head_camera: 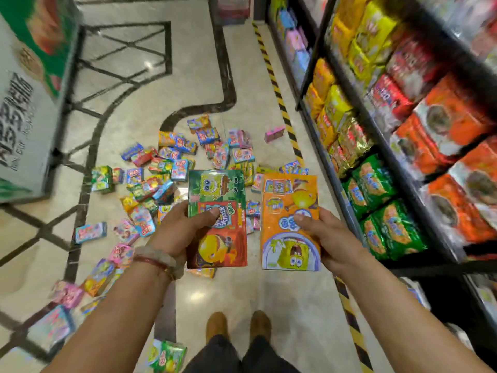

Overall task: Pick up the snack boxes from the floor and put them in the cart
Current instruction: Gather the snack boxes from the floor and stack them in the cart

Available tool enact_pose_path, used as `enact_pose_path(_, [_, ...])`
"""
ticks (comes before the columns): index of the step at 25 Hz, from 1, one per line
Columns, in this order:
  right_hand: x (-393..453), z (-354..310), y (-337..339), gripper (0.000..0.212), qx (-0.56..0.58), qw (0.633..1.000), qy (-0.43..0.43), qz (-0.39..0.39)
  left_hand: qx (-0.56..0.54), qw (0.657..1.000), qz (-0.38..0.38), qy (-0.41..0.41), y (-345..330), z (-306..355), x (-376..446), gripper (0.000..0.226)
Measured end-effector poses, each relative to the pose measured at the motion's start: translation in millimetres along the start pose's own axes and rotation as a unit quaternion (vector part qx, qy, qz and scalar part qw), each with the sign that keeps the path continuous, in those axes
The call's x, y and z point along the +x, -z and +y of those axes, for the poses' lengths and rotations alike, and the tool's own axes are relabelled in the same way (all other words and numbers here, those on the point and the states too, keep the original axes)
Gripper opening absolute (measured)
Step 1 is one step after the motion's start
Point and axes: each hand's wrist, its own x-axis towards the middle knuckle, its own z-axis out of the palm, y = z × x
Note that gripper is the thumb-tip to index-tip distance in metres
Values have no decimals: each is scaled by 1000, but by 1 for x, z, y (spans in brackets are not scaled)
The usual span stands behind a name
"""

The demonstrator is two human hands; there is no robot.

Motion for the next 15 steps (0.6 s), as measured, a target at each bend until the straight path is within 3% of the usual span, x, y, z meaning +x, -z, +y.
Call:
enact_pose_path(4, [-53,-15,2,50,3,998,46,32,14,999,-37,-33,-14,21,-39,13])
enact_pose_path(7, [-94,-12,-1,33,40,995,67,54,33,996,-81,-34,-17,35,-63,8])
enact_pose_path(9, [-119,-4,-7,26,56,991,92,78,58,991,-115,-47,-17,42,-77,12])
enact_pose_path(12, [-153,15,-20,33,95,980,118,128,93,981,-164,-43,-10,47,-89,21])
enact_pose_path(15, [-190,42,-32,20,136,964,147,174,132,966,-220,-41,-5,43,-107,18])
